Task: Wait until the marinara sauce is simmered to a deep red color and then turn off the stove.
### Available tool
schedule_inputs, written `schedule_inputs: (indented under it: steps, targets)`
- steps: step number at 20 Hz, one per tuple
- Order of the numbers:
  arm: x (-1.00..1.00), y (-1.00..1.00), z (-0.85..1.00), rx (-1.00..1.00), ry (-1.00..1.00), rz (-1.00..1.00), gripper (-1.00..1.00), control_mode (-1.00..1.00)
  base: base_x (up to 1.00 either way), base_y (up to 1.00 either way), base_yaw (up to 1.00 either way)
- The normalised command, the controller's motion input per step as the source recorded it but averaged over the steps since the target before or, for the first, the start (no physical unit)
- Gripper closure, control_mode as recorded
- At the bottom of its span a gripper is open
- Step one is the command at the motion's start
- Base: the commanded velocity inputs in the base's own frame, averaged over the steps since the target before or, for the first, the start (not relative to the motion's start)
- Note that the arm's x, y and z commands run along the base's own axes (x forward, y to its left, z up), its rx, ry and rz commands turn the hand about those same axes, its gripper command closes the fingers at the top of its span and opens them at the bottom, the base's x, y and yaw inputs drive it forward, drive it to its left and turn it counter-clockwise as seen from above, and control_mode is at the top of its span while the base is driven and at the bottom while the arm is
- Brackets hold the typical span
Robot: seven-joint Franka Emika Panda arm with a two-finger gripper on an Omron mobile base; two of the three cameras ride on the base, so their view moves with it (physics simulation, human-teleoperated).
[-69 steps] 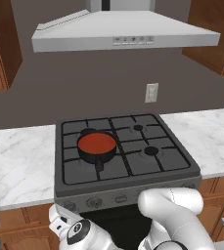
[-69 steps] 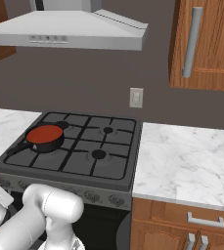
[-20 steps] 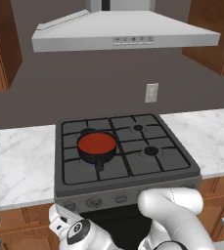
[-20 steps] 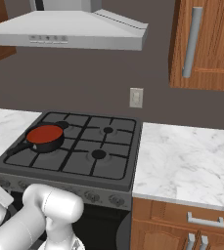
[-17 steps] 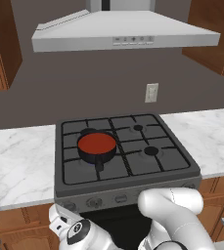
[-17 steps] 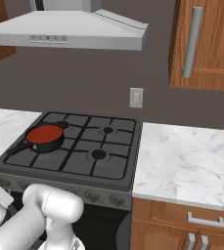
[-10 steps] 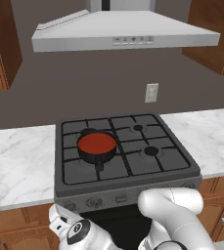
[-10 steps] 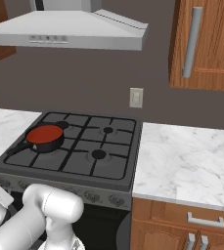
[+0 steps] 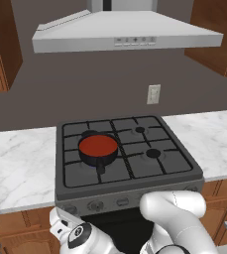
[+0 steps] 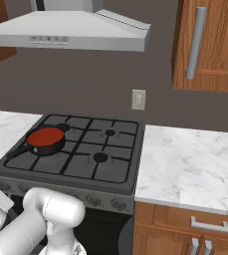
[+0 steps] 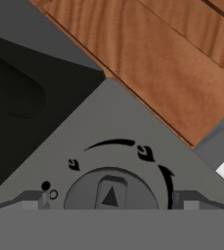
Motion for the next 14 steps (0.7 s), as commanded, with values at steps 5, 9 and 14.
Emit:
schedule_inputs:
  steps: [5, 9, 14]
  targets:
    - [0.00, 0.00, 0.00, 0.00, 0.00, 0.00, -1.00, -1.00, 0.00, 0.00, 0.00]
    - [0.00, 0.00, 0.00, 0.00, 0.00, 0.00, -1.00, -1.00, 0.00, 0.00, 0.00]
    - [0.00, 0.00, 0.00, 0.00, 0.00, 0.00, -1.00, -1.00, 0.00, 0.00, 0.00]
